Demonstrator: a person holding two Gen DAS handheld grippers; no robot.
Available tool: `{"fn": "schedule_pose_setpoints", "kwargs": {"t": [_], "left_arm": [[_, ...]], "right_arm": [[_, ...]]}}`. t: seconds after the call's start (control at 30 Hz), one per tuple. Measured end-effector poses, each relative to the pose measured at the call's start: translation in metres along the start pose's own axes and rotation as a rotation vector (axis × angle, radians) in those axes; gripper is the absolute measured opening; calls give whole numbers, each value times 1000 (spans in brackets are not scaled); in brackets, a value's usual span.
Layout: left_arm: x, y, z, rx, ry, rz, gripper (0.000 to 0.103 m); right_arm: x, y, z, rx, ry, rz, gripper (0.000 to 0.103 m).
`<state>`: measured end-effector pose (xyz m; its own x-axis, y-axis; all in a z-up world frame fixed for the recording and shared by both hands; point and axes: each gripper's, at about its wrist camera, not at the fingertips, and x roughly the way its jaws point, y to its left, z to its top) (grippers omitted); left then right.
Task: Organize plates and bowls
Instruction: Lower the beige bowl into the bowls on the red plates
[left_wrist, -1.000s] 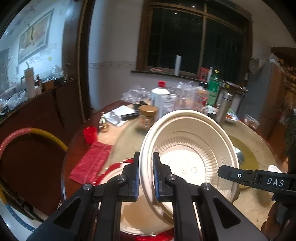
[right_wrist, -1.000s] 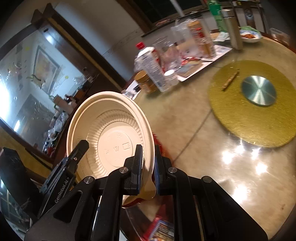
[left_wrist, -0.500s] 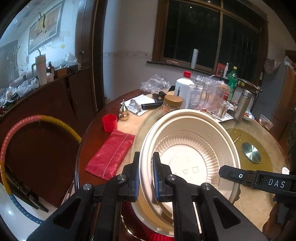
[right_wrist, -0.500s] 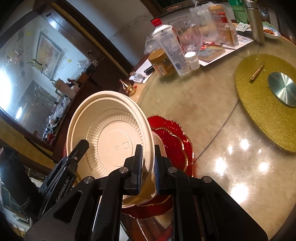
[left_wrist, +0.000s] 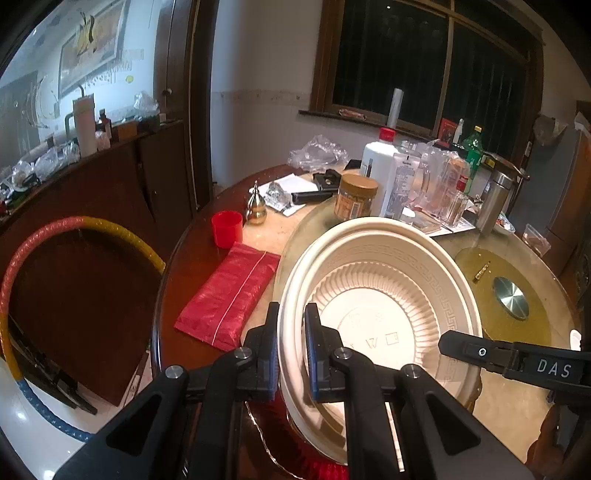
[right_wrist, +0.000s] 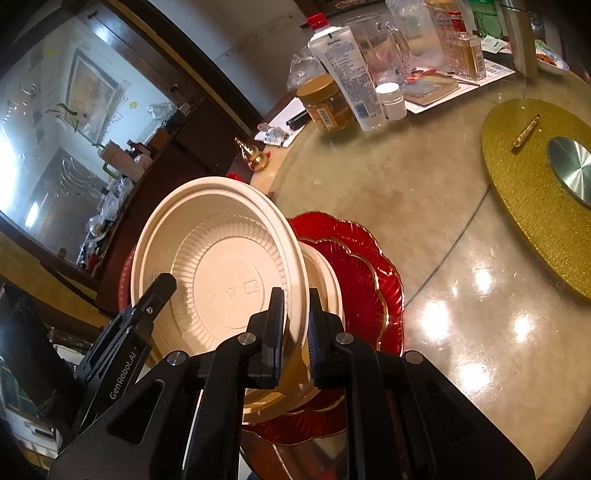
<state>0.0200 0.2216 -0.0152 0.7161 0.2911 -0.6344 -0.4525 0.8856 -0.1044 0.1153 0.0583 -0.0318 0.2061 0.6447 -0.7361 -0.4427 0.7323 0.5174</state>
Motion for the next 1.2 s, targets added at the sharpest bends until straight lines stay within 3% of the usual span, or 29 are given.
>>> {"fn": "schedule_pose_setpoints", "kwargs": {"t": [1.2], "left_arm": [[6, 8, -3, -24, 45, -7, 14]], "right_arm": [[2, 6, -5, -17, 19, -19, 13]]}}
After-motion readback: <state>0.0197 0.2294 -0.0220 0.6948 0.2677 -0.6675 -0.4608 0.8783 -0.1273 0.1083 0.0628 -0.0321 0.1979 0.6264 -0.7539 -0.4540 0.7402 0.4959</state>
